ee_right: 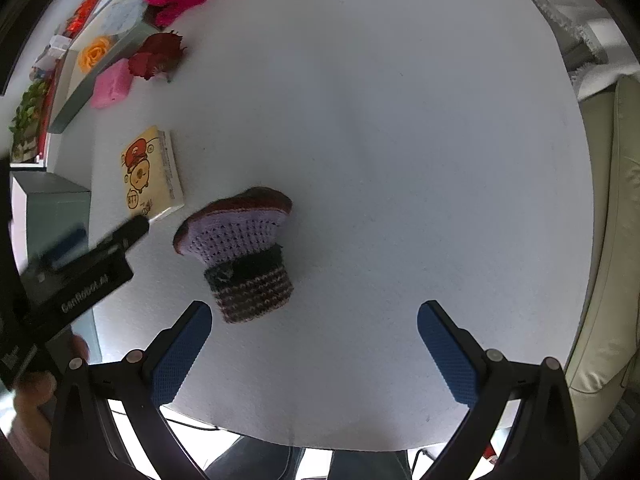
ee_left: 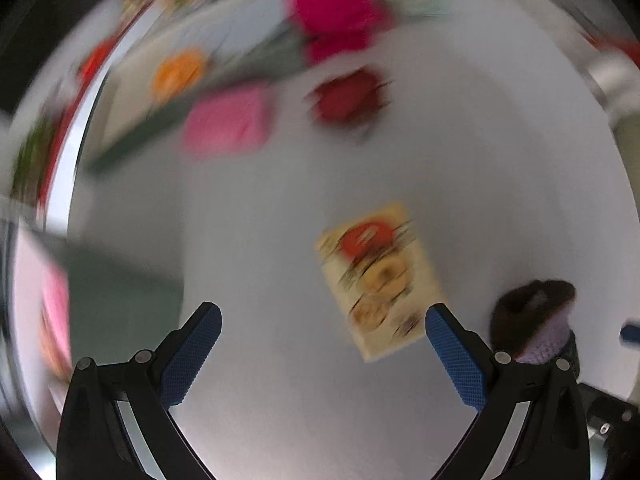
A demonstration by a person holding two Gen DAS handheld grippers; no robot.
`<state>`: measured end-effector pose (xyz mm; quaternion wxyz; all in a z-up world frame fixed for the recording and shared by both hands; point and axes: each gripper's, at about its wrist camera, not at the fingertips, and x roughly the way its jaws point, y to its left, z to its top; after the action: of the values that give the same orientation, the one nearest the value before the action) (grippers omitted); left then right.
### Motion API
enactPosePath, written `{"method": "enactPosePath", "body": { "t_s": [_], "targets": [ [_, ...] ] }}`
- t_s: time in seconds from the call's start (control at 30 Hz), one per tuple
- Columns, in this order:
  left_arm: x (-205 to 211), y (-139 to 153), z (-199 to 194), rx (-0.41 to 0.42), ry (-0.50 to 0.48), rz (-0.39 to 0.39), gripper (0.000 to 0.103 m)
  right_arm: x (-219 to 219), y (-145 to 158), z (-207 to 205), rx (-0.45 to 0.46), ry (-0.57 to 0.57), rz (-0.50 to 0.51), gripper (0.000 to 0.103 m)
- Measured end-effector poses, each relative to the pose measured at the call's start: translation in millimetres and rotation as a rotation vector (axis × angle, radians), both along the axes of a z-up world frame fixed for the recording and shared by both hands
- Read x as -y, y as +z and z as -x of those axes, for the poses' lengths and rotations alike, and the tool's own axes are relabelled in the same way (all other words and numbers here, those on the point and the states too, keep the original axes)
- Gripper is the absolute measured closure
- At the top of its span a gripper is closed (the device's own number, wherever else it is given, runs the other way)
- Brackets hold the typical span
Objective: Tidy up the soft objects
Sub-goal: 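Grasp the yellow tissue pack with the left tool while the right tool grasps the knitted sock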
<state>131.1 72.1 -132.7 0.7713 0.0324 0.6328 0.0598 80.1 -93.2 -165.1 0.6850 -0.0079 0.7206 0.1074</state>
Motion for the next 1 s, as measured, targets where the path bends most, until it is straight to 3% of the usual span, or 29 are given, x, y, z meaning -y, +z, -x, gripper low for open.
{"method": "enactPosePath", "body": {
  "t_s": [0.07,0.13,0.27,0.37,0.53,0.77,0.9,1.0],
  "targets": [
    [3.6,3.7,2.0,0.014,-0.118,-0.024,0.0,0.0,2.4,-0.9,-0.001,0.003,0.001,0.0],
    [8.9,-0.4,3.8,0.007,-0.154,-0.009,0.0,5.2,3.0,-1.2,-0.005,-0.005,-0.002,0.0],
    [-15.4,-13.3,-37.2,-0.06,0.018,0.05,0.0,20.3,0.8,-3.8,-0.012,-0.048,-0.001,0.0],
    [-19.1,-34.7,-50.7,-0.158,0.124,0.03,0.0,26.6,-0.7,-5.3,-0.018,-0.073,-0.003,0.0],
    [-4.0,-43.9,-23.1,-0.2,0.159,0.035,0.0,26.1,0.7,-4.2,-0.014,-0.067,0.0,0.0],
    [-23.2,-44.6,30.0,-0.21,0.221,0.075,0.0,7.1,-2.6,-8.6,-0.015,-0.032,-0.013,0.0],
    [-38.9,-49.8,30.7,-0.197,0.225,0.077,0.0,-13.9,-5.3,-9.8,-0.002,0.038,-0.005,0.0],
    [-22.9,-45.5,27.9,-0.178,0.205,0.059,0.0,-31.7,-12.0,-15.7,0.001,0.084,0.012,0.0]
  ]
}}
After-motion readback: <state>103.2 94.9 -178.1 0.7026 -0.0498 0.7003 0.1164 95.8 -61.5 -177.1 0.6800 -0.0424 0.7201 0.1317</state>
